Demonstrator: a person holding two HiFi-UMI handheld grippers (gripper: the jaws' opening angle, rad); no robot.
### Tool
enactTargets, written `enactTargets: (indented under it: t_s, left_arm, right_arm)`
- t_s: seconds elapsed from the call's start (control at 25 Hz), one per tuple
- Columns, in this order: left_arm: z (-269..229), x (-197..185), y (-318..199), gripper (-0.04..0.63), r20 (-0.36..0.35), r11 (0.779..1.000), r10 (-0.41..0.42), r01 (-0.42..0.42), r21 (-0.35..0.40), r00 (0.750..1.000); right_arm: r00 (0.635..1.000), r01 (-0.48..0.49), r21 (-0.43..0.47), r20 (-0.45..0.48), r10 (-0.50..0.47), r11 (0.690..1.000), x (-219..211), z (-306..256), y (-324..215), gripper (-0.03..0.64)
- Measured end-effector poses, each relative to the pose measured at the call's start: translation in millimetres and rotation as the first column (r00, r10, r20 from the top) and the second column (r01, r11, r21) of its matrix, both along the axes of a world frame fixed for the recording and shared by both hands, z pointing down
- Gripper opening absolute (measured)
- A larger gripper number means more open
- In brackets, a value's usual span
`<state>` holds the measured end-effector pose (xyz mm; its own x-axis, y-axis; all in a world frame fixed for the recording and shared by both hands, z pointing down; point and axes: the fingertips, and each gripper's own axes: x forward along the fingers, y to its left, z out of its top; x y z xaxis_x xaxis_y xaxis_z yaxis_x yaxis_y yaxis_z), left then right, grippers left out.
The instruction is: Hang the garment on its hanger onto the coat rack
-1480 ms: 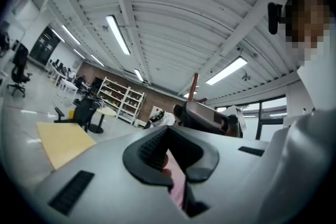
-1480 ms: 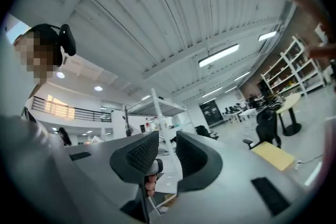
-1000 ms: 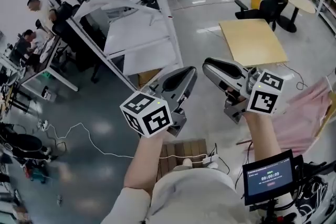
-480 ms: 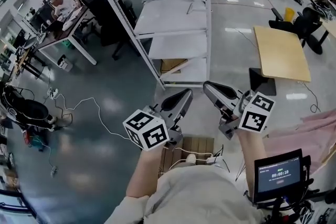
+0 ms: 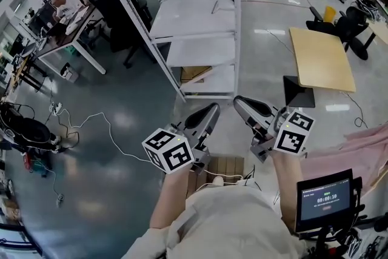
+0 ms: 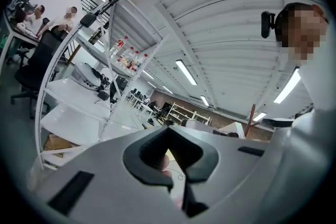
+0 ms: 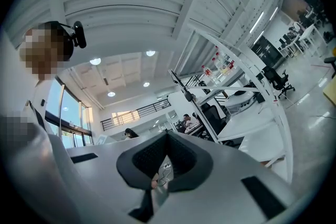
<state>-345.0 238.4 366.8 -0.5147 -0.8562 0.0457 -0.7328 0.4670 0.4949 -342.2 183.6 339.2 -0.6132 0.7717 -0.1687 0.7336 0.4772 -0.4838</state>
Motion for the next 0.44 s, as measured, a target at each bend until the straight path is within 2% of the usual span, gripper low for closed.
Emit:
enactTargets:
  t_s: [0.16,0.44]
  left_arm:
    - [1.1,1.1,-5.7,0.006,0.006,1.000,0.012,-0.012,-0.017,1.000]
    - [2.6,0.8,-9.0,0.006,0.001,1.000,0.010,-0.010,0.001,1.000]
  right_arm:
    - [1.000,-0.001,0.005,-0.008,0.001,1.000,0.2,2.4,1.0,0.011]
    - [1.000,0.000,-0.016,-0.025,0.000,1.000,0.0,7.1,-1.4,0.011]
